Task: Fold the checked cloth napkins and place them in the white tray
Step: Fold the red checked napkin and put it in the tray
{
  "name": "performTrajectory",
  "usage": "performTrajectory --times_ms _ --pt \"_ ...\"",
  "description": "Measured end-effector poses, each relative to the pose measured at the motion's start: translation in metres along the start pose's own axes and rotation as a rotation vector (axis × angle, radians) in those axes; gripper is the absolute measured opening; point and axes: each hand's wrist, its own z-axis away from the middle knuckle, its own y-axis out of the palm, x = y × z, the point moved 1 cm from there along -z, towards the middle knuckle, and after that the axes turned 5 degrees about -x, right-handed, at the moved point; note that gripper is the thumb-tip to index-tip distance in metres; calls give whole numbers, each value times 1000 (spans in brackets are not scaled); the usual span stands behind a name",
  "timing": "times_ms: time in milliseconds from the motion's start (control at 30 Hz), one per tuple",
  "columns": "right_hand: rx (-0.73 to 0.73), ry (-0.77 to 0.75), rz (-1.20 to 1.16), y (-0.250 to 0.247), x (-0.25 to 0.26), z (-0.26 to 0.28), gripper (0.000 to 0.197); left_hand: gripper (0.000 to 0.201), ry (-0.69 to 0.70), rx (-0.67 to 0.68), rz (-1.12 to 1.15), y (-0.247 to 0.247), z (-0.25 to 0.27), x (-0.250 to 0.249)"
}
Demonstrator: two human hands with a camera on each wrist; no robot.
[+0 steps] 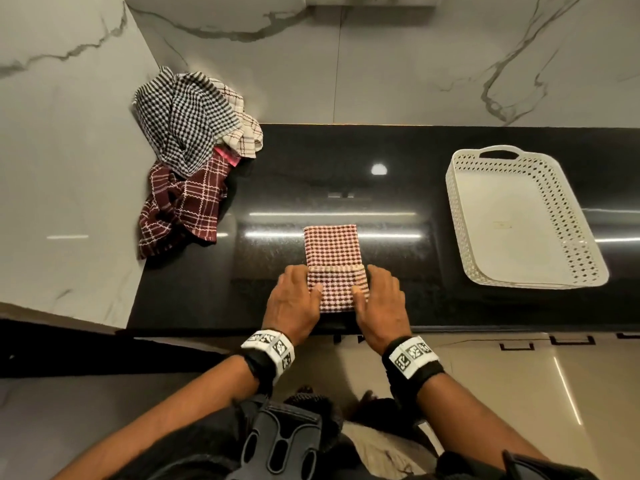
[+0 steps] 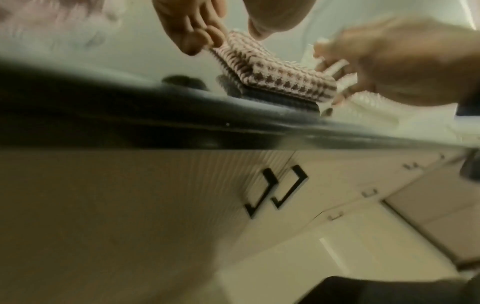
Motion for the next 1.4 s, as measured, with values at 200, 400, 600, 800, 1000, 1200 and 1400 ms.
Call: performTrajectory --times_ms 200,400,600,800,1000,1200,1400 --pt "456 -354 343 17 2 -9 74 64 544 249 -368 34 1 16" --pt "565 -422 450 11 -22 -19 107 89 520 399 -441 28 0 30" --pt "466 -540 417 9 -34 10 109 99 560 429 -439 19 30 35" --pt "309 -390 34 4 -43 26 72 73 373 279 185 11 48 44" --pt "222 46 -441 -6 -18 0 23 23 28 99 410 1 16 23" --pt "149 214 -327 5 -9 -26 22 20 -169 79 307 15 -10 18" --pt "127 189 -162 12 -5 -34 29 30 -288 78 201 18 -26 14"
